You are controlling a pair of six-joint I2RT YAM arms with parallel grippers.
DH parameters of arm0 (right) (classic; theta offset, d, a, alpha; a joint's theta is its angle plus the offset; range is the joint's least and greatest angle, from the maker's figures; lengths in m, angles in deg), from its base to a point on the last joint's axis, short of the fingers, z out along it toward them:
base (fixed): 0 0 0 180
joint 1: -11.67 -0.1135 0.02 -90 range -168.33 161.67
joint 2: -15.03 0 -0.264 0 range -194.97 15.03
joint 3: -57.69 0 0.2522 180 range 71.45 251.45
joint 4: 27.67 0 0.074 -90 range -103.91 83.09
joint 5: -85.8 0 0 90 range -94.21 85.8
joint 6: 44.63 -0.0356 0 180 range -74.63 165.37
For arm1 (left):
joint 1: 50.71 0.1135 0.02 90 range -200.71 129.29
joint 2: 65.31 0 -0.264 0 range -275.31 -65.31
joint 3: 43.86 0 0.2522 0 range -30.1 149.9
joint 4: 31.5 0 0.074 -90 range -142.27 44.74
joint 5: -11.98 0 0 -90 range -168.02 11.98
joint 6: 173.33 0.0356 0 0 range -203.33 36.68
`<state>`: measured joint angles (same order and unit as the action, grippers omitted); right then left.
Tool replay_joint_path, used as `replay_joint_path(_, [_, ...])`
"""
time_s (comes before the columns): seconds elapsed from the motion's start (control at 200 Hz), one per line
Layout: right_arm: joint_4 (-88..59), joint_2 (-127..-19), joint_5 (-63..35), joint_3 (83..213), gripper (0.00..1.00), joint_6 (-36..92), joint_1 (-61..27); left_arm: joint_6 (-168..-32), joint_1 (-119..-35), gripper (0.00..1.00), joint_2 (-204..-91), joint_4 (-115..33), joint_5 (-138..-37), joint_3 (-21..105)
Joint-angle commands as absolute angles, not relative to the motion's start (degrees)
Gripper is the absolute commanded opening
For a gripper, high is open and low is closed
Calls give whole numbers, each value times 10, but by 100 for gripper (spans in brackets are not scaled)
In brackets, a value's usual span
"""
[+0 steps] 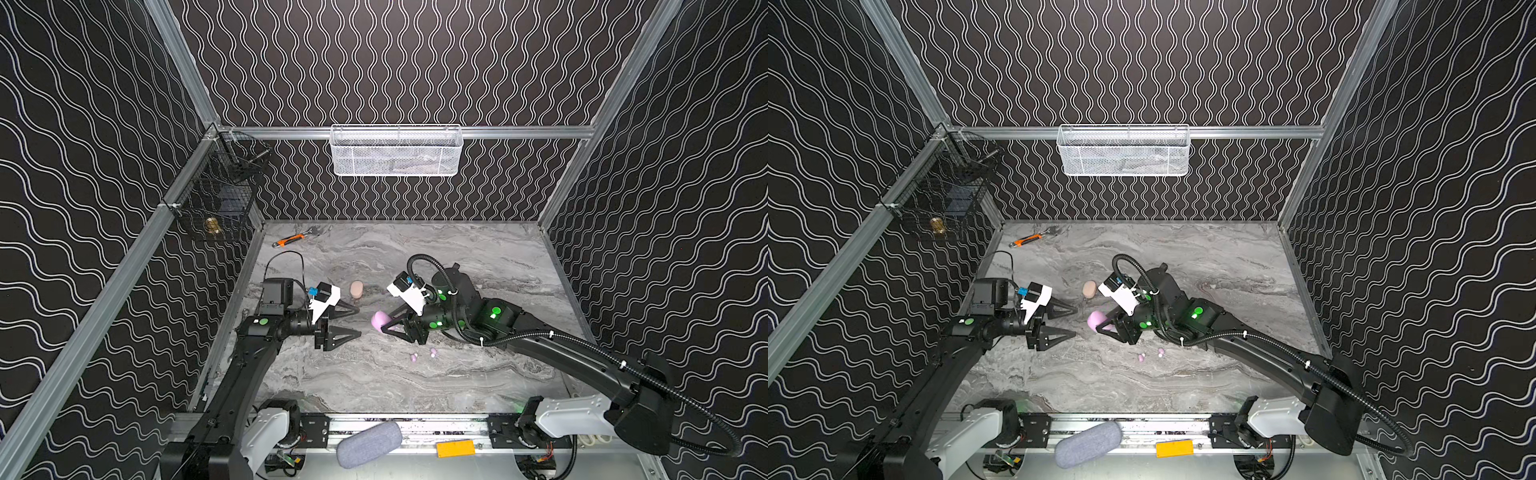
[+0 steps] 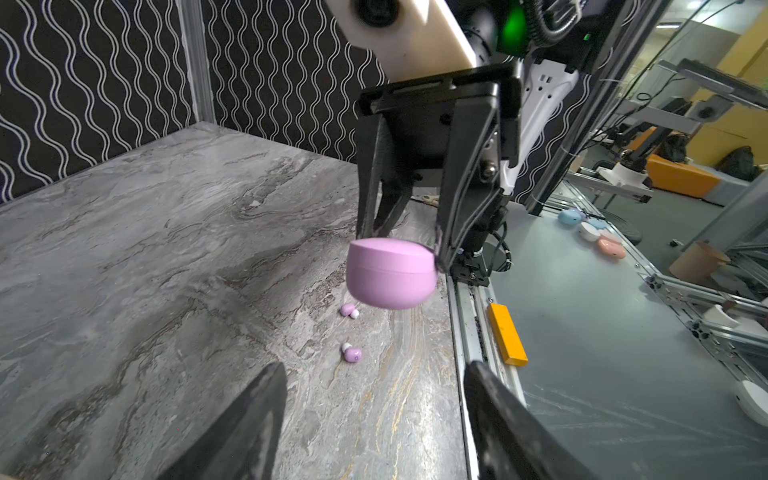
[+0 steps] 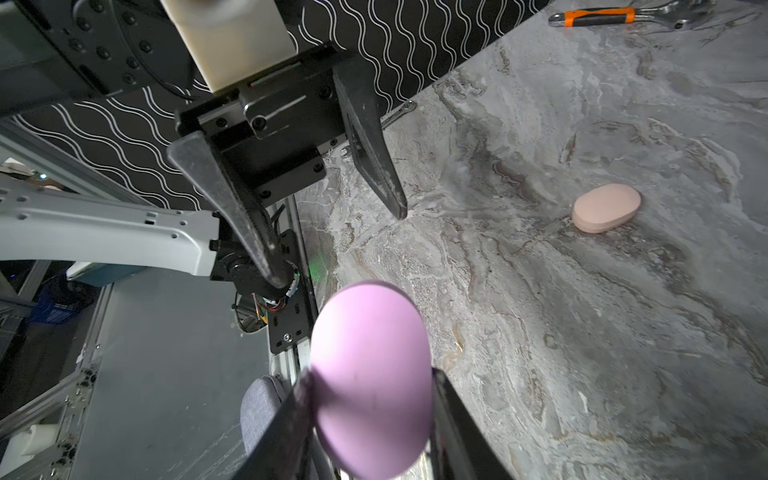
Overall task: Insert the wireless bluetooth earbuds into the charging case
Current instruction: 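Lift the lilac case with the right gripper toward the open left gripper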
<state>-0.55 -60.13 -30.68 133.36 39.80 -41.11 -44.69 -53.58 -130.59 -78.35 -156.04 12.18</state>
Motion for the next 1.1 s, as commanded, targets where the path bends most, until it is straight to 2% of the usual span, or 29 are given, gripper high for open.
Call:
replay_joint_path(0.0, [-42,-604,-335,1336,38,387,-412,-381,-539,71,-1311,-847,-1598,133])
replay_joint_path(0.24, [-54,-623,-343,1344,38,385,-421,-342,-557,70,-1322,-893,-1597,144])
replay_joint_path(1.096, [-66,-658,-359,1378,37,390,-446,-340,-565,66,-1328,-899,-1592,141])
